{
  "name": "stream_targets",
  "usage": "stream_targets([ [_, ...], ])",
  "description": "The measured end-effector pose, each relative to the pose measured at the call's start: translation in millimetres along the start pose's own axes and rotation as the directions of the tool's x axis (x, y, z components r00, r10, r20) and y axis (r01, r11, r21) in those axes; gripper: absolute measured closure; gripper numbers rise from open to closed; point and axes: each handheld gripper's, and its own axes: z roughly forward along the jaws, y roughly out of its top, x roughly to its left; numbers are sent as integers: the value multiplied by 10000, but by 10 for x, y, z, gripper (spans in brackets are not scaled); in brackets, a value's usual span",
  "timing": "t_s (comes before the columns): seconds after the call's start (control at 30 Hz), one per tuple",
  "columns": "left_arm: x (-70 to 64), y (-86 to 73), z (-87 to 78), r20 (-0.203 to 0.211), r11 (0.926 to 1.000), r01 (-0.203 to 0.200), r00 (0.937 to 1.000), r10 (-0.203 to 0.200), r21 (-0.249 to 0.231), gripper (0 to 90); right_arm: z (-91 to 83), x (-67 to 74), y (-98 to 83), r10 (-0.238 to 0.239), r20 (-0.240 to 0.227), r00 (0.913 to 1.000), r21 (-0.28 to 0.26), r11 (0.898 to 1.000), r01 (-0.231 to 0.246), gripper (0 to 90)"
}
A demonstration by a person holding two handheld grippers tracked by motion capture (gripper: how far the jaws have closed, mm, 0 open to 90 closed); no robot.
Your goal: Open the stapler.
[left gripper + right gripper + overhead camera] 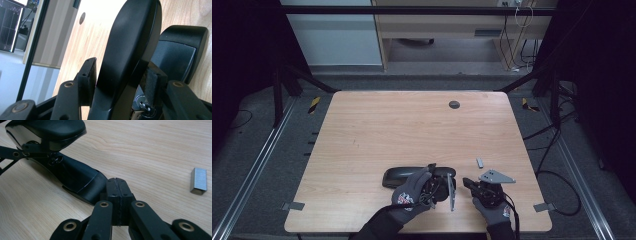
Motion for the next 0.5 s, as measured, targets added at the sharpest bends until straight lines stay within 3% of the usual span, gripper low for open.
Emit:
stream_targets([
  [0.5, -42, 72, 10, -194, 9993, -362, 9992, 363, 51, 526, 72, 66, 7, 111, -333, 9994, -26, 9999, -112, 900],
])
